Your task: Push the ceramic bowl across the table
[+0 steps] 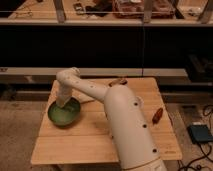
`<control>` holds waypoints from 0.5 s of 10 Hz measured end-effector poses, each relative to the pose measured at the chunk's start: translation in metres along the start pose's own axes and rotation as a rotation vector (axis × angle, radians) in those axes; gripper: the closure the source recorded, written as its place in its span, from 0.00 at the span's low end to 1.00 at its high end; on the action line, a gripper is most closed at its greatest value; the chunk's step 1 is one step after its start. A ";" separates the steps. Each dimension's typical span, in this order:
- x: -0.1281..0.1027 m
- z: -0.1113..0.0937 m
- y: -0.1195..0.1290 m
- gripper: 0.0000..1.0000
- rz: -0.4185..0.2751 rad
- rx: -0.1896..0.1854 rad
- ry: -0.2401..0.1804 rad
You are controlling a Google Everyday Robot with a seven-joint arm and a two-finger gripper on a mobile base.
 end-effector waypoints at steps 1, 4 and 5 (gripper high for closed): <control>0.007 -0.005 -0.011 1.00 0.006 0.010 0.013; 0.018 -0.013 -0.022 1.00 -0.001 0.000 0.026; 0.019 -0.018 -0.017 1.00 -0.007 -0.002 0.021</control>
